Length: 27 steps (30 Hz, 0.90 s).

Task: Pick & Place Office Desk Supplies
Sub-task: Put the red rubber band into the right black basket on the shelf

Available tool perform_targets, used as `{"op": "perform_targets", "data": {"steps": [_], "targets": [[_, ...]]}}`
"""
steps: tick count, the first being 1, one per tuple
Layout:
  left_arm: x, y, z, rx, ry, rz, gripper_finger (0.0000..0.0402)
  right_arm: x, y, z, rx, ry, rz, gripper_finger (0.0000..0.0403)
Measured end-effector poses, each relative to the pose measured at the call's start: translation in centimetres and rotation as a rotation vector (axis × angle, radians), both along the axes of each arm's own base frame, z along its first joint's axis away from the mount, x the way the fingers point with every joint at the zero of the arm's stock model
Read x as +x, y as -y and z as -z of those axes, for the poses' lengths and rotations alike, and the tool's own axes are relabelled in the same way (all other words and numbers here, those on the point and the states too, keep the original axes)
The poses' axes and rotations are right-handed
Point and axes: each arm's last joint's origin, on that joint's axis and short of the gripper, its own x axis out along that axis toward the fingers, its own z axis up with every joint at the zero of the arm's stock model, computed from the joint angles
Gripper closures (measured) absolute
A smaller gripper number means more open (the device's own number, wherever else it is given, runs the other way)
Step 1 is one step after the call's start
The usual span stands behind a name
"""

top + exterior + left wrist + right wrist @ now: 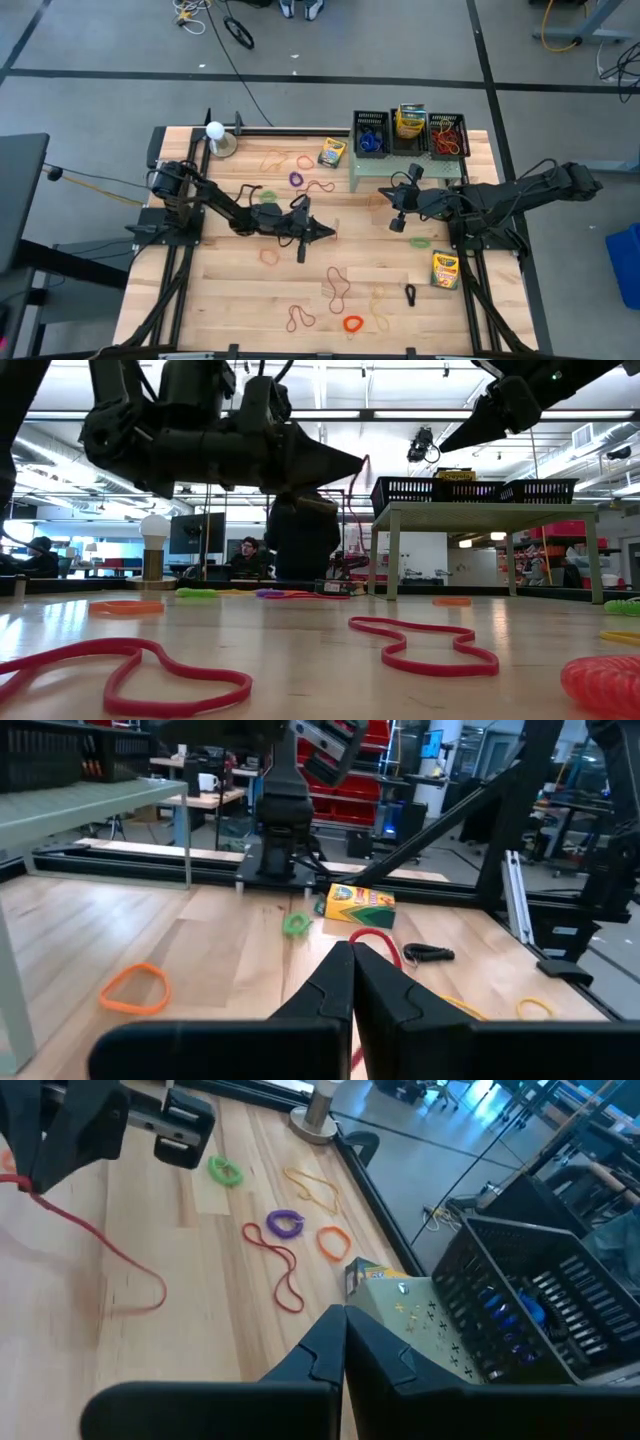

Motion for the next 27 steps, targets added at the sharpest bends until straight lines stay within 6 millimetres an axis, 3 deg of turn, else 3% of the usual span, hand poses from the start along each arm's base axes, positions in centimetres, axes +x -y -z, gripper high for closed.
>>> {"op": "perform_targets", "data": {"steps": [4,14,19,22,27], "targets": [[0.6,0.1,-0.1,0.013,-0.007,0.002,0.0397,0.1,0.0,-0.1,0.011,0.017,0.003,0.0391],[0.7,-0.7,-0.1,-0.003,-0.007,-0.04,0.0397,0.5,-0.2,-1.0,0.291,0.258,0.089,0.0391],[0.7,-0.8,-0.1,-0.004,-0.008,-0.038,0.0396,0.9,-0.1,-1.3,0.394,0.276,-0.024,0.0392],[0.7,-0.8,-0.1,0.006,-0.008,-0.042,0.0396,1.6,-0.8,-0.5,0.488,0.227,-0.092,0.0398],[0.7,-0.9,-0.1,0.013,-0.008,-0.061,0.0396,3.9,-2.5,2.1,0.498,0.144,-0.109,0.0392]]}}
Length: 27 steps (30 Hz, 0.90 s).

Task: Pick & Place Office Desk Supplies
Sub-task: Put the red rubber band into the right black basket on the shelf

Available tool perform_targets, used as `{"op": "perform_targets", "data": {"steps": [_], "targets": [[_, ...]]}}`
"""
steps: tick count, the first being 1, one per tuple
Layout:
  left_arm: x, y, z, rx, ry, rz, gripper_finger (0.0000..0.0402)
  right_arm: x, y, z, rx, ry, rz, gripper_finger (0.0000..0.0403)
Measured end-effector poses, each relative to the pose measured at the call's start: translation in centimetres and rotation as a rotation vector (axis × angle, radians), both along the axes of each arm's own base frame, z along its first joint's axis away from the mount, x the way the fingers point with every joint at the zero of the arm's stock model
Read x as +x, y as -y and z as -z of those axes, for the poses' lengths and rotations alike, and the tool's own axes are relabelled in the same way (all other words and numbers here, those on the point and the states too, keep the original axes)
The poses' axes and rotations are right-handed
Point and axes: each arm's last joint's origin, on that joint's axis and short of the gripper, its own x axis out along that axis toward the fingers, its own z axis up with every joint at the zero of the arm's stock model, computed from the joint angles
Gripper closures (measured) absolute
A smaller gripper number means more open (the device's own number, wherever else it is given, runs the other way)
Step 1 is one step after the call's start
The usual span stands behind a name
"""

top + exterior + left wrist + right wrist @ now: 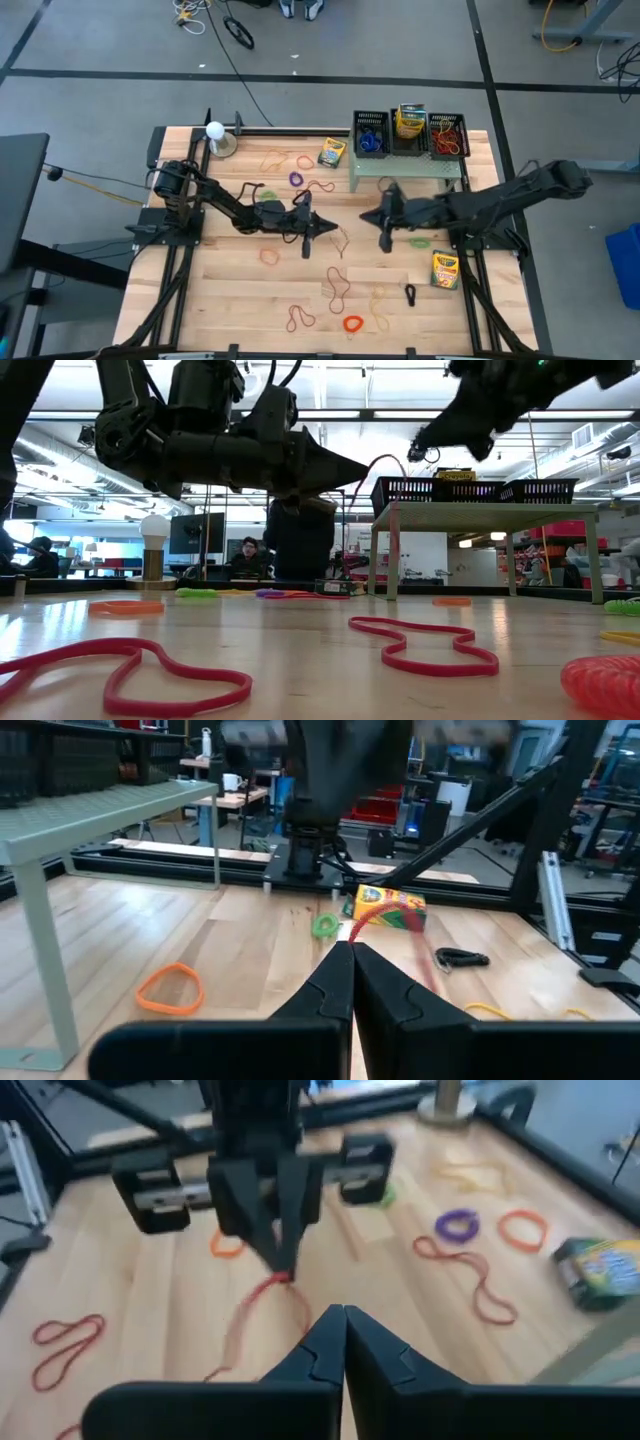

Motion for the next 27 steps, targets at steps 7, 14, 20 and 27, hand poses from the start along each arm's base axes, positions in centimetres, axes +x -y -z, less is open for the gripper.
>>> {"op": "perform_targets", "data": {"steps": [7,14,20,27], "targets": [[0.0,0.1,0.0,0.0,0.001,-0.001,0.0396,1.4,-1.0,2.2,0.029,-0.05,0.052,0.0375],[0.0,0.1,0.0,0.003,0.001,-0.001,0.0396,1.5,-1.4,2.6,0.088,-0.056,0.063,0.0316],[0.0,0.1,-0.1,0.007,0.008,0.002,0.0396,2.3,-2.4,4.2,0.127,-0.074,0.088,0.0251],[0.0,0.1,-0.1,-0.002,0.012,0.012,0.0396,3.6,-3.9,6.3,0.14,-0.069,0.069,0.0197]]}}
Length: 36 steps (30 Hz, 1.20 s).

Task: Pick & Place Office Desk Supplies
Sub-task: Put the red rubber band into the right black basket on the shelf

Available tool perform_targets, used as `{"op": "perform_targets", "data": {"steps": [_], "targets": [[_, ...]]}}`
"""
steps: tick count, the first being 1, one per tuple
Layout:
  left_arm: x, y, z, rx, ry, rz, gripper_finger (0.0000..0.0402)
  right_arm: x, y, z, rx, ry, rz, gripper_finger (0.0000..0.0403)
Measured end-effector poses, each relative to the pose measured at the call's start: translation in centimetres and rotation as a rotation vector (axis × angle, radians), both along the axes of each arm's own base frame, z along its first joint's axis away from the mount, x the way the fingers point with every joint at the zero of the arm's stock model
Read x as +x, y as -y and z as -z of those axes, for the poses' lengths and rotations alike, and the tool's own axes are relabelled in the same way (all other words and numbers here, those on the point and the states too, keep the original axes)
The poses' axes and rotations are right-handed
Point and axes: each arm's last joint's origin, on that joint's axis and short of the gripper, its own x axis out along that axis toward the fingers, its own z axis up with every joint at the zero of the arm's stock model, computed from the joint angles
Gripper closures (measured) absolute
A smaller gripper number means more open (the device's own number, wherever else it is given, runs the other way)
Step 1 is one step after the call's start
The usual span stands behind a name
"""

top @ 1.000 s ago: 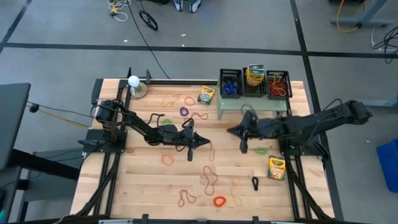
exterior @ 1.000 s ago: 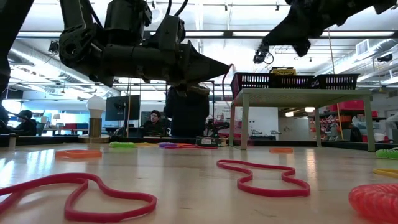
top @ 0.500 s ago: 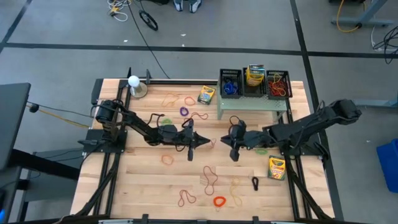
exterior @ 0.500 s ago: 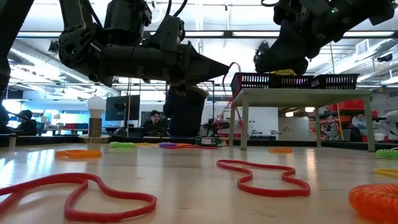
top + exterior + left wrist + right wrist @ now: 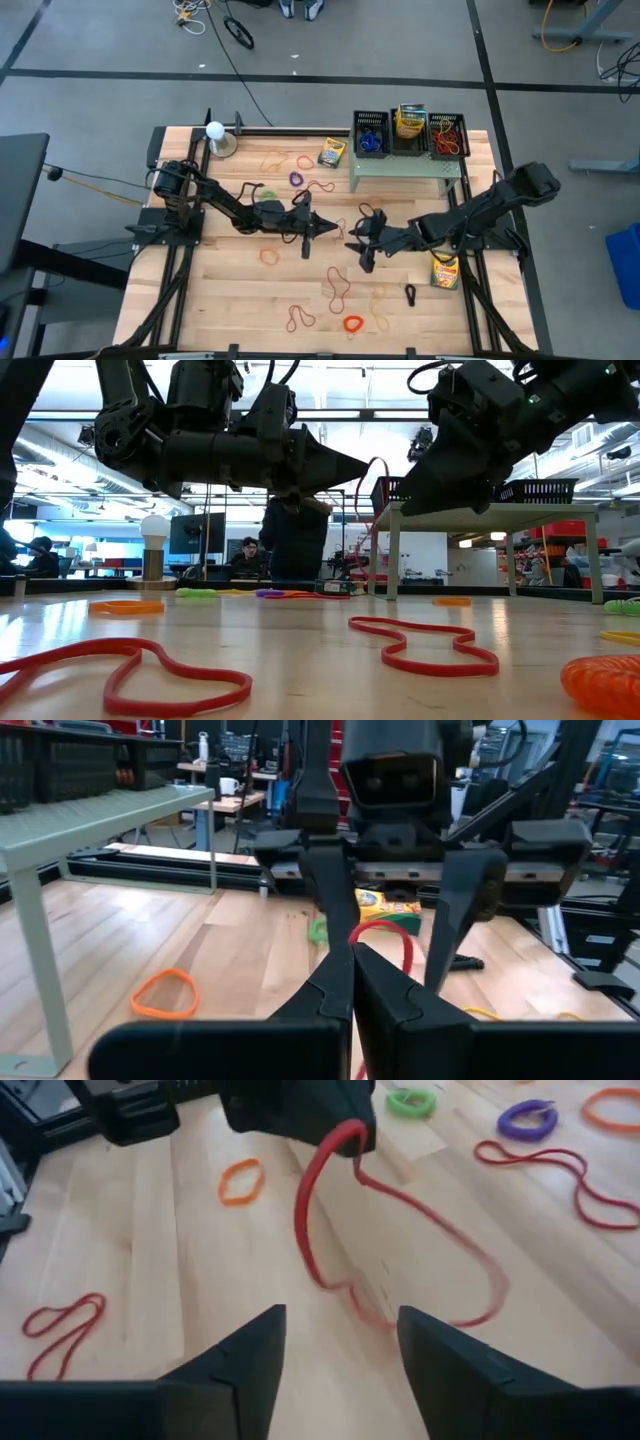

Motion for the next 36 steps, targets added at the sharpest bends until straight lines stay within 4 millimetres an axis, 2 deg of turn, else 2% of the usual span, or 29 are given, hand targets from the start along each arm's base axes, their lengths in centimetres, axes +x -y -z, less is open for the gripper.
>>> {"op": "perform_targets", "data": {"steps": [5,16,19,23,27,31,36], "targets": [[0.0,0.1,0.0,-0.003,0.004,0.026,0.0396,0.3,-0.6,0.1,-0.01,0.047,0.021,0.018],[0.0,0.3,-0.1,0.0,0.014,0.031,0.0396,1.6,-1.2,1.8,-0.007,0.096,0.016,0.0184],[0.0,0.3,-0.1,0.0,0.013,0.033,0.0396,1.8,-1.2,1.8,-0.011,0.116,0.038,0.0219],[0.0,0.3,-0.1,-0.003,0.012,0.032,0.0393,1.9,-1.1,1.5,-0.009,0.155,0.063,0.0302],[0.0,0.3,-0.1,-0.015,0.011,0.033,0.0374,2.0,-1.2,1.4,-0.034,0.161,0.061,0.0383],[-0.2,0.3,-0.6,-0.052,0.004,0.029,0.0343,1.8,-1.3,1.2,-0.04,0.162,0.061,0.0389],[-1.0,0.8,-1.5,-0.051,-0.034,0.05,0.029,0.6,-1.4,-1.0,-0.057,0.189,0.086,0.0397]]}}
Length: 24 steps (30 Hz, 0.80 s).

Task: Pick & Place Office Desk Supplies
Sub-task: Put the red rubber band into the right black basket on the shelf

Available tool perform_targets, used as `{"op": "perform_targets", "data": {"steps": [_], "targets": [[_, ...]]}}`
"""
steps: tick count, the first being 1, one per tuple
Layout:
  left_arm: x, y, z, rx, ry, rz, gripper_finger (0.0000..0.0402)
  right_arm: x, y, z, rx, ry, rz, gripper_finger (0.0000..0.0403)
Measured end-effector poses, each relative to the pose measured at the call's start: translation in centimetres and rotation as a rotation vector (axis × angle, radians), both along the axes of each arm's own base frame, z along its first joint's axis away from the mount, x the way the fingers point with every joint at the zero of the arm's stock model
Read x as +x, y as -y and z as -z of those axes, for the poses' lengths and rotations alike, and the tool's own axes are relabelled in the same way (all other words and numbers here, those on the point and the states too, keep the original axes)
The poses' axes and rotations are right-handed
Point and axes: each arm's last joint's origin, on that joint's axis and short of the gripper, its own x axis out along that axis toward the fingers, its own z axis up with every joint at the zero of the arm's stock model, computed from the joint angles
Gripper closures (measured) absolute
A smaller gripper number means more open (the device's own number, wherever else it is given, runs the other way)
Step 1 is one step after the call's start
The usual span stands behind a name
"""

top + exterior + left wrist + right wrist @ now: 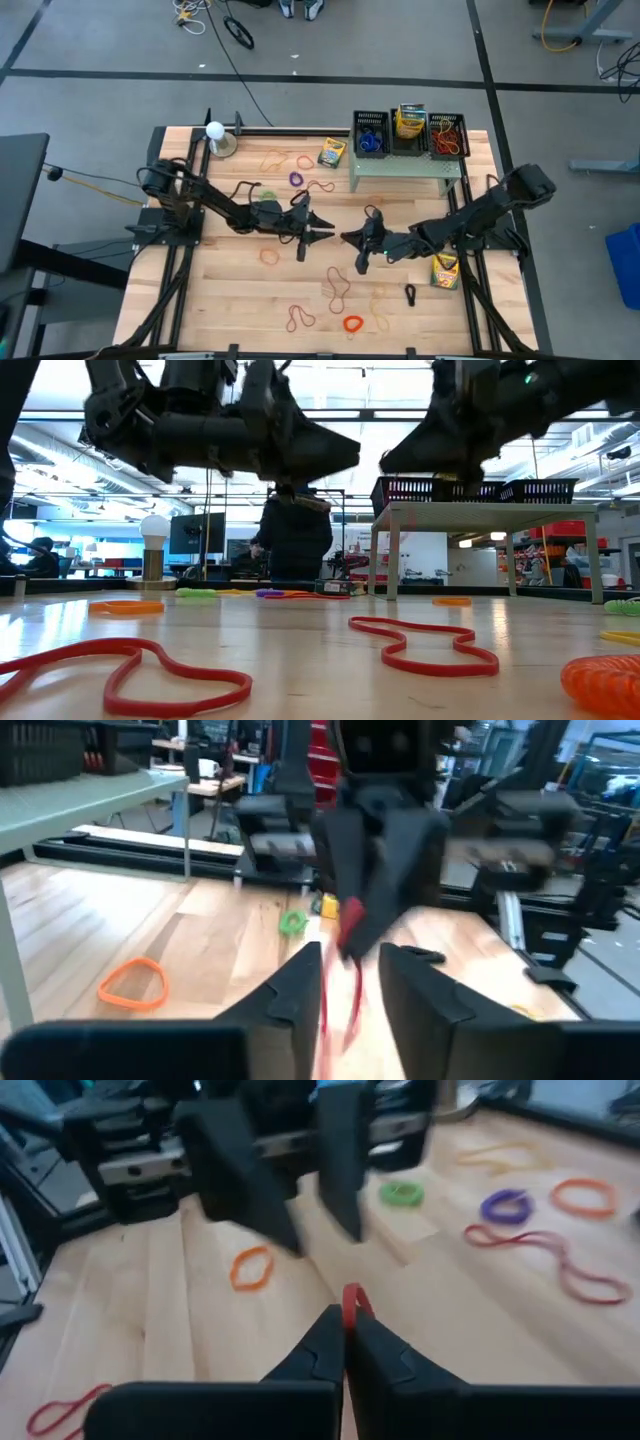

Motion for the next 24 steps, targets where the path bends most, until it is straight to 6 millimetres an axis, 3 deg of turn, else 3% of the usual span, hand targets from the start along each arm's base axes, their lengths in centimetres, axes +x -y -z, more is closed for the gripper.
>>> {"op": "perform_targets", "data": {"steps": [6,10,18,24], "targets": [[-2.1,0.3,-0.9,0.002,0.008,0.015,0.0227,-3.0,1.0,-4.3,-0.021,0.037,0.036,0.0399],[-3.5,0.3,-0.6,-0.005,0.013,-0.013,0.0205,-5.2,2.1,-8.6,-0.091,0.004,0.085,0.0399],[-4.9,0.5,0.4,-0.008,0.003,-0.016,0.0217,-10.2,5.7,-17.3,-0.278,-0.223,0.347,0.04],[-4.9,0.5,0.4,-0.005,0.005,-0.002,0.0231,-13.0,9.6,-19.4,-0.337,-0.415,0.605,0.04]]}}
